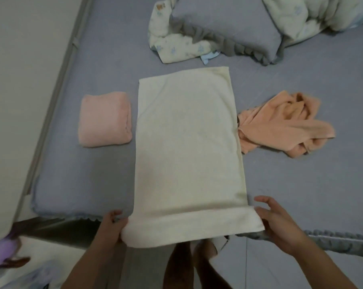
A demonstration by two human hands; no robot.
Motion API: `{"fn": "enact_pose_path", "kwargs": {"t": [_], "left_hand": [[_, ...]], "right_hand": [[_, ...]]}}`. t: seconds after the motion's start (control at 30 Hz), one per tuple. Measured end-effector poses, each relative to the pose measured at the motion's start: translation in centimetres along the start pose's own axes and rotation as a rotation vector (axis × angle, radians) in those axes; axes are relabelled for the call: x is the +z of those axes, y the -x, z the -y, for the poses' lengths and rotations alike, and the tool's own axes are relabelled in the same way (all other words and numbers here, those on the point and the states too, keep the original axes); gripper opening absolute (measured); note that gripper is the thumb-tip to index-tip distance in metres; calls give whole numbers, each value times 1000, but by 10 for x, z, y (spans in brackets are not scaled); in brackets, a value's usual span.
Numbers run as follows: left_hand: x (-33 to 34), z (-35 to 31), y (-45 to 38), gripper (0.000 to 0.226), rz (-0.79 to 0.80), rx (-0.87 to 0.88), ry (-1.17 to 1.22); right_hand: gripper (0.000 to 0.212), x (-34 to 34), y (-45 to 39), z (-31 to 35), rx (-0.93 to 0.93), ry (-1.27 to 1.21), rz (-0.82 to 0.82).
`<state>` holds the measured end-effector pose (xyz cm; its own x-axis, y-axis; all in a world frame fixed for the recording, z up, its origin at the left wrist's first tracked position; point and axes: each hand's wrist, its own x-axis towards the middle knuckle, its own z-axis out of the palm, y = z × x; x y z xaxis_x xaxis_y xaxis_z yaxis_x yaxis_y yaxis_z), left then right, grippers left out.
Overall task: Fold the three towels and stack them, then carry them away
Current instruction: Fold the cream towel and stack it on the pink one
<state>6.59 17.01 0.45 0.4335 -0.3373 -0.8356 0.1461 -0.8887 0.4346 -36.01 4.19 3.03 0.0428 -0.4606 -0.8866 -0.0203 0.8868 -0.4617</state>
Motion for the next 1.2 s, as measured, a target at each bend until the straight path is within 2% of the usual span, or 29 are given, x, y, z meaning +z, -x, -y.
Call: {"fn": "enact_pose_path", "kwargs": {"t": [0.07,0.17,0.2,0.3,0.33,0.4,0.5,0.57,0.6,0.67,0.73,0.77,0.83,0.87,0.9,0.93,1.03,1.13,1.2], "left_hand": [[2,-36,4,11,67,-22,172],[7,-84,-4,23,230,-52,319],[10,-97,-10,26,258,-46,341],[28,-131,-39,39,290,39,377],[36,-140,-51,41,265,88,332],[51,-149,-75,47,160,218,157],[70,-156,-109,67,137,305,9],[77,-163,-125,80,163,288,4],[77,-166,-129,81,156,317,-74],[72,-169,-135,70,120,537,-443],[67,-170,-135,44,89,744,-773],[65,-175,-135,29,87,814,-839],[62,-197,-139,5,54,920,-803],[60,-211,-144,10,6,955,-754],[58,-225,-150,26,-49,956,-678],[56,-242,-157,38,-88,866,-566],[52,-298,-185,44,-173,533,-222],[58,-359,-225,33,-183,511,-119],[66,-388,-251,22,-268,574,-282]], "right_hand": [[21,7,-6,34,-12,-72,105],[39,20,-23,79,-83,-143,198],[43,26,-31,92,-166,-34,189],[38,44,-63,120,-464,743,-17],[34,49,-76,126,-522,927,-68],[21,58,-102,136,-628,1111,-143],[12,68,-137,146,-826,1253,-256],[13,72,-154,153,-850,1269,-337],[18,75,-158,157,-820,1273,-351],[33,79,-163,162,-759,1317,-302],[36,82,-164,166,-798,1383,-191],[30,83,-165,170,-826,1388,-130],[7,88,-166,184,-785,1289,-68],[10,90,-167,194,-729,1194,-79],[18,91,-171,204,-698,1090,-101],[21,93,-175,218,-685,1006,-137],[19,104,-196,270,-722,767,-286],[20,119,-234,324,-674,614,-445],[16,125,-261,340,-560,583,-492]]}}
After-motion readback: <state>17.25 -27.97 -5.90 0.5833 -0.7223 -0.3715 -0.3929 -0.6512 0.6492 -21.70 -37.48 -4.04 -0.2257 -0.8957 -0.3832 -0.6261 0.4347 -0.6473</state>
